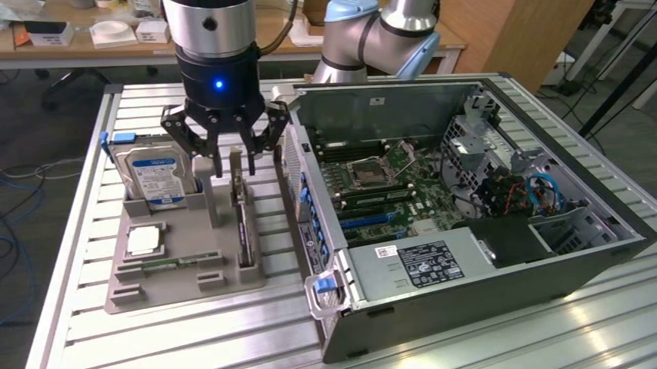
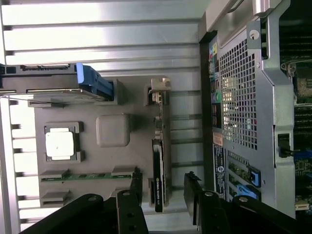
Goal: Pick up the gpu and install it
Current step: 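Pick up the gpu and move the gpu toward the slot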
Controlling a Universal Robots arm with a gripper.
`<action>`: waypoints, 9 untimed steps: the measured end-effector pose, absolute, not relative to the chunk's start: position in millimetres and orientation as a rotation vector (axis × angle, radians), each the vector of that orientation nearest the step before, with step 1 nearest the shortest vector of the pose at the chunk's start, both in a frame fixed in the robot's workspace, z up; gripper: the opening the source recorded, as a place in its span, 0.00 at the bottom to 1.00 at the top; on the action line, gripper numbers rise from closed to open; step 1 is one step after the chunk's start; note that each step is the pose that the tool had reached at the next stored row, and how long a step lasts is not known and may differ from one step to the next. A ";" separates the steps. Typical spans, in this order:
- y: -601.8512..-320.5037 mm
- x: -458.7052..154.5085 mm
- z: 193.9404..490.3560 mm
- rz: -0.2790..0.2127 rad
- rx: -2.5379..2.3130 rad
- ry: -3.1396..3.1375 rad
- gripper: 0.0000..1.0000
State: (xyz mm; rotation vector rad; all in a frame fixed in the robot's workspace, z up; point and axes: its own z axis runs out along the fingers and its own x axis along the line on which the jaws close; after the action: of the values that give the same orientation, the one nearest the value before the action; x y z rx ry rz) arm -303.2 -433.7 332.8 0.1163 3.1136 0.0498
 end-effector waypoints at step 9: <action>-437.8 -303.2 319.2 0.049 0.116 3.114 0.47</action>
State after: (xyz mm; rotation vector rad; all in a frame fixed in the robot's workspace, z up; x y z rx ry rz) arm -303.2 -437.8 319.2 0.1164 3.1136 0.0492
